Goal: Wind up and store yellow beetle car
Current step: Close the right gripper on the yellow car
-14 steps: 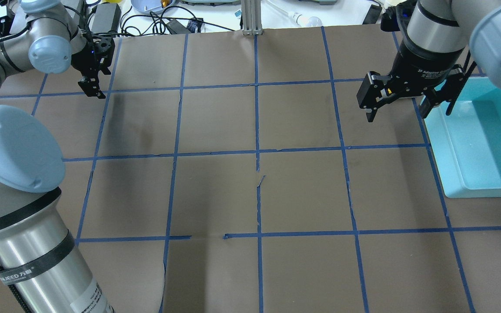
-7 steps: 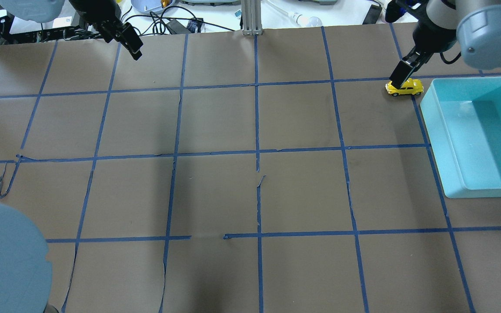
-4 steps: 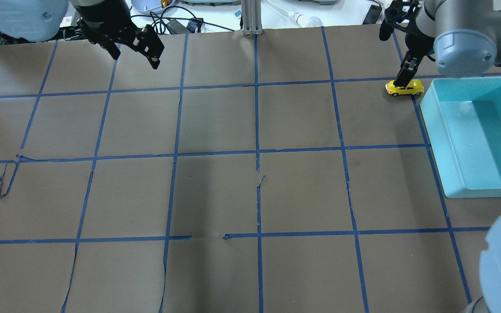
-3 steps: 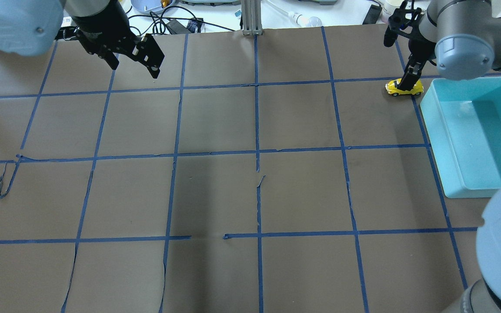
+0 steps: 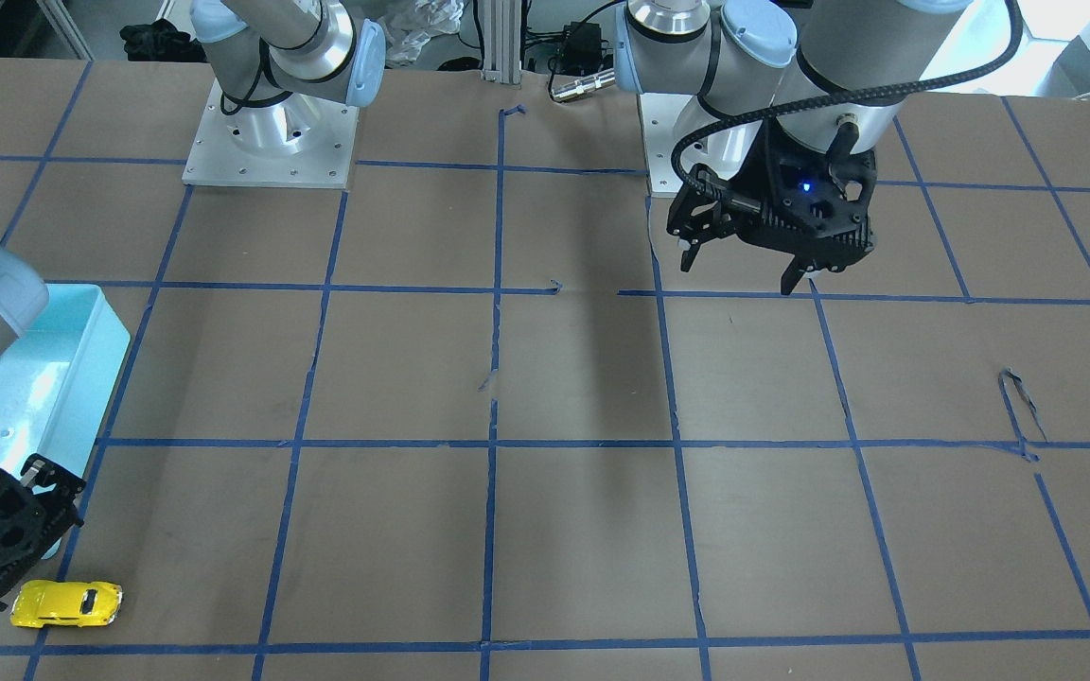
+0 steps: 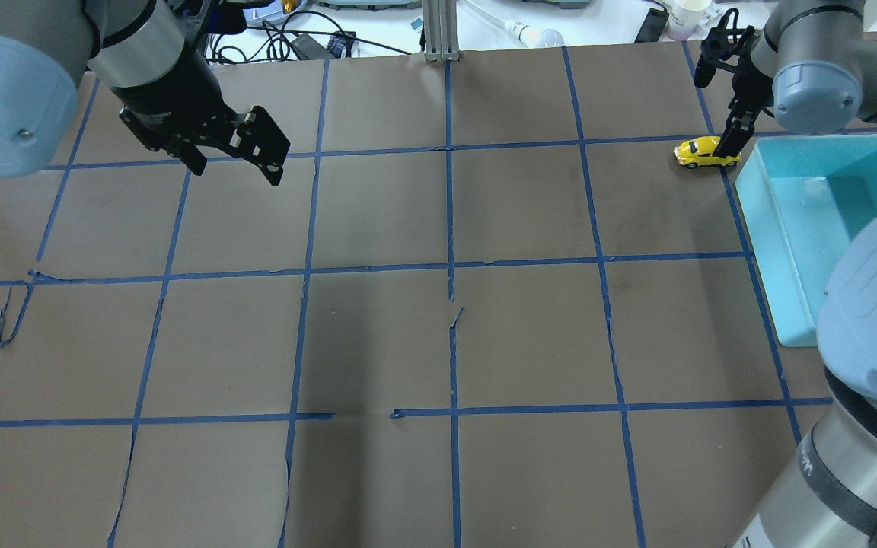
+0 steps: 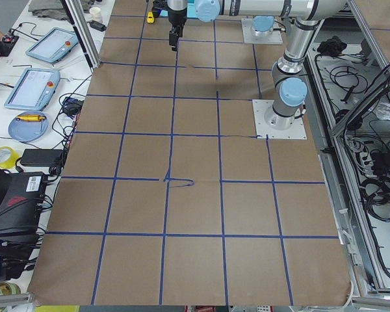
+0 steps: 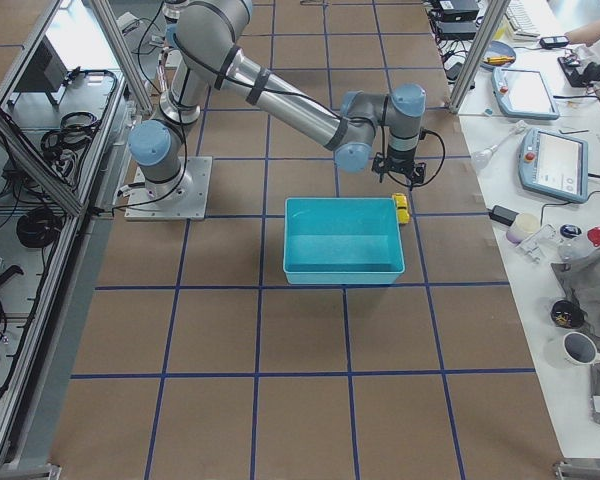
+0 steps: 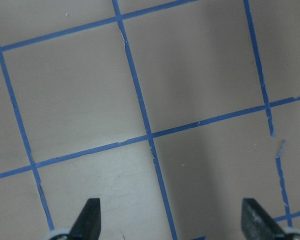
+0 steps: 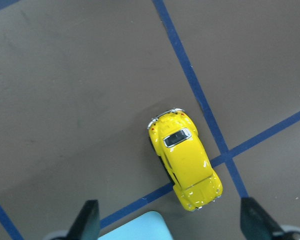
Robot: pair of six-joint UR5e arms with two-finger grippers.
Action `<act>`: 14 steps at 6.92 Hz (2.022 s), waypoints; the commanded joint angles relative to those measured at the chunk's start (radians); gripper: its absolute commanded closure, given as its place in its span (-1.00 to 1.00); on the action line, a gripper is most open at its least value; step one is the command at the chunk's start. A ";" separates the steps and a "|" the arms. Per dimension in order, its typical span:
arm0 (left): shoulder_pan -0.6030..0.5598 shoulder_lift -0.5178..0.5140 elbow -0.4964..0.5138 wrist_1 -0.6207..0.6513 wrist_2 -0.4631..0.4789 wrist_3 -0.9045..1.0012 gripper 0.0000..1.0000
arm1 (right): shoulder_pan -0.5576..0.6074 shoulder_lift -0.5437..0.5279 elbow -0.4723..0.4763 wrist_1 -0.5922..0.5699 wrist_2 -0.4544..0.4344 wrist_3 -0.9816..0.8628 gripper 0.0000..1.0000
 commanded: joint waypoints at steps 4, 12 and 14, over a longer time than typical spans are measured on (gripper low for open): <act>0.024 0.032 -0.007 -0.051 -0.002 -0.005 -1.00 | -0.002 0.102 -0.024 -0.040 0.026 -0.099 -1.00; 0.041 0.034 -0.002 -0.046 -0.002 -0.001 -1.00 | -0.002 0.138 -0.030 -0.074 0.038 -0.130 0.38; 0.040 0.035 -0.002 -0.048 -0.003 -0.005 -1.00 | -0.002 0.126 -0.030 -0.071 0.043 -0.130 1.00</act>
